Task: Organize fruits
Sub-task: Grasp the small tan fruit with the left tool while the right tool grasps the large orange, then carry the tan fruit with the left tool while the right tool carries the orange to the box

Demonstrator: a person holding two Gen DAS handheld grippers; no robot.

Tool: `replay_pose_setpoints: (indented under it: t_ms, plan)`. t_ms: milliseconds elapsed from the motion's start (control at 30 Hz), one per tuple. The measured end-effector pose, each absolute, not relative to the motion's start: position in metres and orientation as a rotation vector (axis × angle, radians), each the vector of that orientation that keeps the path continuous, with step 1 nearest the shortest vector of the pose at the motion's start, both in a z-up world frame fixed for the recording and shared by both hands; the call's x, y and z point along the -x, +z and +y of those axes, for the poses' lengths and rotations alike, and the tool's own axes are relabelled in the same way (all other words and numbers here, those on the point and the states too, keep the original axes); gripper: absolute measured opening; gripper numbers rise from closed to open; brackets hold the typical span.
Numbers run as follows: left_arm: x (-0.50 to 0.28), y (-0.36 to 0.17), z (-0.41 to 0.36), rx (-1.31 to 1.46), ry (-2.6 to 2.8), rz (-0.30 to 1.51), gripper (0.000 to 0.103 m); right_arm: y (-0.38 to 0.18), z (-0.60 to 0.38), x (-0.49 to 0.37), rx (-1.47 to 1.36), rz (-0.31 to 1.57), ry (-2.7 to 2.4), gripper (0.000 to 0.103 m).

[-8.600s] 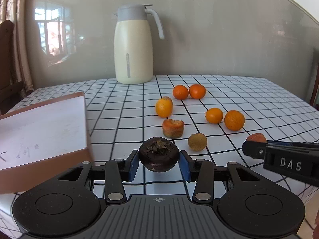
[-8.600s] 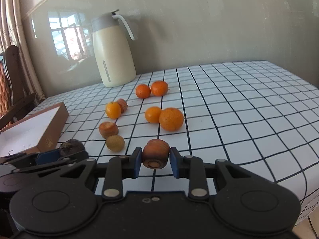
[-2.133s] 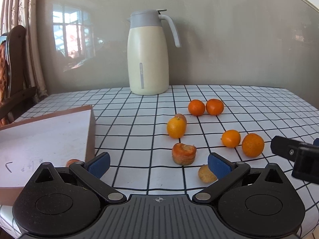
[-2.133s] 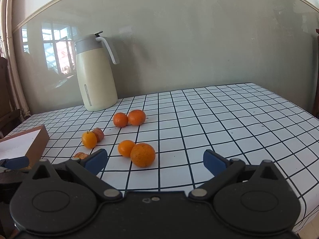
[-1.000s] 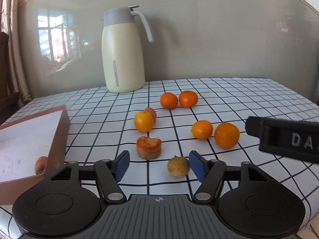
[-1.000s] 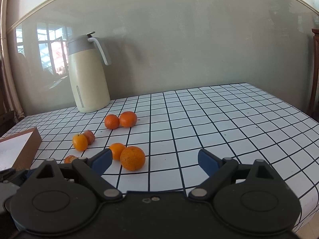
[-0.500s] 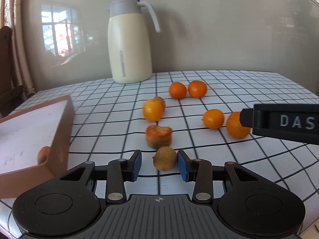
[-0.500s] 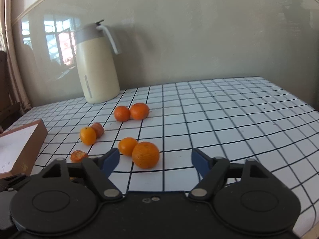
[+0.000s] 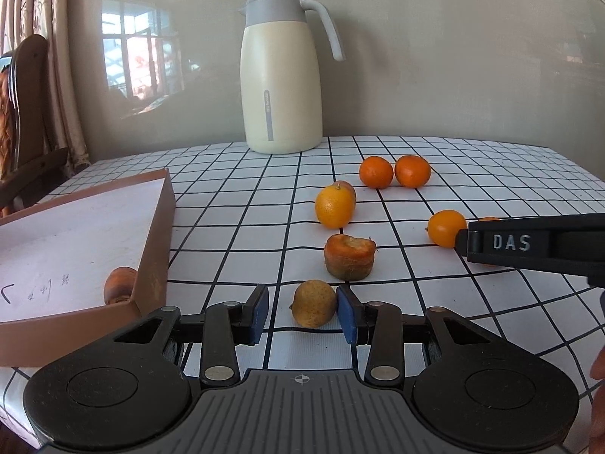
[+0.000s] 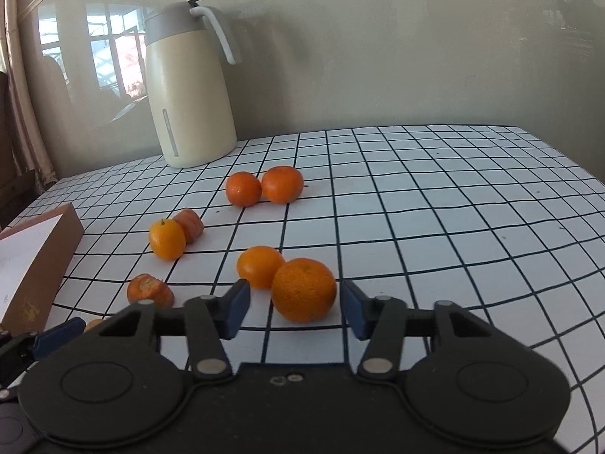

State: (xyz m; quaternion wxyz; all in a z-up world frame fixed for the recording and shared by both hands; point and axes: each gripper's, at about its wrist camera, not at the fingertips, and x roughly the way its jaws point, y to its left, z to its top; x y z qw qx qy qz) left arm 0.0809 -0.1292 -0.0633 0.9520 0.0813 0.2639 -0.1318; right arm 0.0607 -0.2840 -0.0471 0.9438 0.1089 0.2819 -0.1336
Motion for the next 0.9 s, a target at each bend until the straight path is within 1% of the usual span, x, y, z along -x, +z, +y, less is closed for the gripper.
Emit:
replay_pose_setpoints:
  t_ms: [33, 67, 467, 533, 600, 900]
  plan:
    - [-0.081, -0.063, -0.129, -0.163, -0.27, 0.537, 0.04, -0.047, -0.284, -0.06, -0.222, 0.574, -0.272, 0.031]
    - [-0.08, -0.063, -0.128, -0.161, -0.271, 0.537, 0.04, -0.046, -0.284, -0.061, -0.222, 0.577, -0.268, 0.029]
    - [-0.071, -0.065, -0.135, -0.188, -0.297, 0.51, 0.04, -0.044, -0.28, -0.038, -0.212, 0.578, -0.234, 0.03]
    - [-0.069, -0.065, -0.136, -0.193, -0.303, 0.505, 0.036, -0.045, -0.28, -0.037, -0.218, 0.578, -0.231, 0.031]
    - [-0.067, -0.065, -0.139, -0.207, -0.317, 0.498, 0.027, -0.044, -0.281, -0.037, -0.222, 0.576, -0.228, 0.03]
    - [-0.066, -0.065, -0.142, -0.222, -0.328, 0.488, 0.026, -0.044, -0.281, -0.034, -0.238, 0.572, -0.227, 0.028]
